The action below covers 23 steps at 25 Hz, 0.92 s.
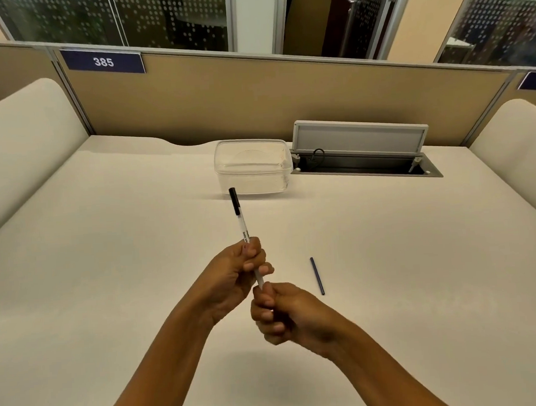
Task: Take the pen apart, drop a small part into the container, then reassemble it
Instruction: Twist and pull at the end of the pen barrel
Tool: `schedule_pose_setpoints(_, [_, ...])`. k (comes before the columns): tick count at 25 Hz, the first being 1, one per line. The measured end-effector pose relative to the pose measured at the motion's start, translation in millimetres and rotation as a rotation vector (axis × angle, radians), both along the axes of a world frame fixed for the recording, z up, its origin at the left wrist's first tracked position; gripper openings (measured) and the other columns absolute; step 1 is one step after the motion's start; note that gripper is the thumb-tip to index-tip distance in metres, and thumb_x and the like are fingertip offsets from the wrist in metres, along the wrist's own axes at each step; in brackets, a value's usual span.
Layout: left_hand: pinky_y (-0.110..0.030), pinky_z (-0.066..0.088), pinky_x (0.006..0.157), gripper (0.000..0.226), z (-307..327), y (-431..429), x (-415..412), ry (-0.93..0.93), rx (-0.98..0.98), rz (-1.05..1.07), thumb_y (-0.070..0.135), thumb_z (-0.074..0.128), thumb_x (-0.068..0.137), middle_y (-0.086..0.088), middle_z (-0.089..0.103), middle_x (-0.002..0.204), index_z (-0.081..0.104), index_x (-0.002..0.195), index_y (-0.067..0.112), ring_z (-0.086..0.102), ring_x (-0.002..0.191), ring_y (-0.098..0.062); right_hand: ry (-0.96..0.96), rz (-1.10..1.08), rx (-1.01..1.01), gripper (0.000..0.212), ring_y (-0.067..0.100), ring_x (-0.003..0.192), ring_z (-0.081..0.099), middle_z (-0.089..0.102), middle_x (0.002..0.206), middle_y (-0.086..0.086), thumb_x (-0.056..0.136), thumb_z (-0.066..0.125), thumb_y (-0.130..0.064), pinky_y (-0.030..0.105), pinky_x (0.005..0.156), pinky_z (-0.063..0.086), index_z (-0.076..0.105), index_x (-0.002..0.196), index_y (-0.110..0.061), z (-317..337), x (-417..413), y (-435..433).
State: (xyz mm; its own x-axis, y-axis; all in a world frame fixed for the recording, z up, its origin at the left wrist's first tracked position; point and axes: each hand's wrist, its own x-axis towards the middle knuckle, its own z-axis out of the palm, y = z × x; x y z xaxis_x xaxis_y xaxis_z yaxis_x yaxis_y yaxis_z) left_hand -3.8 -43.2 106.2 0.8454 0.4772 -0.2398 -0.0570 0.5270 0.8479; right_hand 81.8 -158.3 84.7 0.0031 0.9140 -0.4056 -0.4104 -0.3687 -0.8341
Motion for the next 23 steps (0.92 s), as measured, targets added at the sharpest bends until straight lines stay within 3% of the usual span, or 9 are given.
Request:
schedule_pose_setpoints(3, [-0.020,0.038,0.059,0.043,-4.3,-9.5,12.8,0.014,0.028,0.211,-0.010,0.013,0.092,0.006,0.035,0.045,0.036,0.063,0.013,0.046,0.048,-0.010,-0.849,-0.300,-0.019,0.038,0.010,0.052,0.038,0.047,0.059,-0.006,0.092,0.038,-0.004,0.017,0.050,0.031,0.042,0.059,-0.025,-14.6,-11.7,8.9])
schedule_pose_setpoints(5, [-0.021,0.035,0.052,0.042,-5.4,-18.3,23.3,0.014,0.011,0.348,-0.005,0.014,0.093,0.007,0.036,0.043,0.036,0.063,0.014,0.047,0.045,-0.008,-1.291,-0.447,0.035,0.024,0.011,0.056,0.050,0.058,0.062,-0.002,0.086,0.058,0.001,0.016,0.054,0.039,0.057,0.071,-0.018,-22.6,-20.9,11.4])
schedule_pose_setpoints(8, [-0.019,0.034,0.045,0.040,-3.7,-26.2,32.5,0.022,-0.005,0.464,0.004,0.017,0.096,0.009,0.038,0.043,0.037,0.064,0.016,0.048,0.046,-0.007,-1.568,-0.525,0.127,0.009,0.017,0.058,0.062,0.069,0.070,0.009,0.077,0.072,-0.004,0.022,0.055,0.052,0.068,0.085,-0.005,-31.9,-25.0,17.0])
schedule_pose_setpoints(10, [-0.023,0.036,0.050,0.040,-4.5,-19.5,28.7,0.041,0.017,0.375,0.006,0.018,0.098,0.008,0.038,0.044,0.038,0.065,0.016,0.047,0.048,-0.009,-1.296,-0.410,0.080,0.010,0.012,0.062,0.054,0.065,0.074,0.004,0.092,0.056,-0.011,0.024,0.059,0.047,0.063,0.086,-0.014,-24.7,-21.4,17.7])
schedule_pose_setpoints(12, [-0.022,0.041,0.060,0.039,-2.4,-5.3,18.2,0.026,0.072,0.151,0.007,0.019,0.101,0.007,0.039,0.048,0.039,0.068,0.014,0.048,0.053,-0.011,-0.725,-0.189,-0.003,0.030,0.010,0.057,0.046,0.056,0.070,-0.002,0.099,0.039,-0.025,0.024,0.054,0.039,0.053,0.072,-0.023,-14.4,-7.7,12.1])
schedule_pose_setpoints(15, [-0.024,0.040,0.073,0.034,8.8,9.8,1.2,-0.057,0.054,-0.176,0.000,0.027,0.096,0.007,0.040,0.052,0.040,0.068,0.015,0.051,0.056,-0.011,0.060,0.075,0.116,0.031,0.012,0.058,0.043,0.051,0.071,-0.003,0.099,0.037,-0.035,0.020,0.048,0.033,0.048,0.074,-0.020,-0.4,8.0,0.2])
schedule_pose_setpoints(17, [-0.029,0.036,0.082,0.031,15.2,10.6,-2.8,-0.147,-0.048,-0.287,-0.004,0.031,0.088,0.007,0.040,0.052,0.042,0.067,0.017,0.048,0.054,-0.010,0.313,0.158,0.211,0.028,0.013,0.061,0.042,0.051,0.070,-0.002,0.099,0.036,-0.030,0.021,0.051,0.033,0.045,0.077,-0.017,4.1,7.7,-2.0])
schedule_pose_setpoints(20, [-0.029,0.037,0.085,0.033,16.7,6.3,-0.2,-0.148,-0.083,-0.239,-0.007,0.027,0.089,0.007,0.039,0.050,0.038,0.068,0.015,0.044,0.050,-0.009,0.344,0.161,0.206,0.030,0.013,0.059,0.044,0.048,0.061,-0.003,0.099,0.032,-0.023,0.022,0.053,0.034,0.043,0.072,-0.018,3.2,4.2,-0.7])
schedule_pose_setpoints(23, [-0.018,0.040,0.065,0.039,9.8,-3.4,11.3,0.107,0.186,0.073,-0.010,0.017,0.088,0.007,0.037,0.047,0.037,0.066,0.015,0.048,0.052,-0.011,-0.191,-0.055,0.107,0.040,0.013,0.058,0.046,0.047,0.055,-0.008,0.100,0.030,-0.020,0.023,0.058,0.037,0.043,0.062,-0.023,-4.9,6.7,4.8])
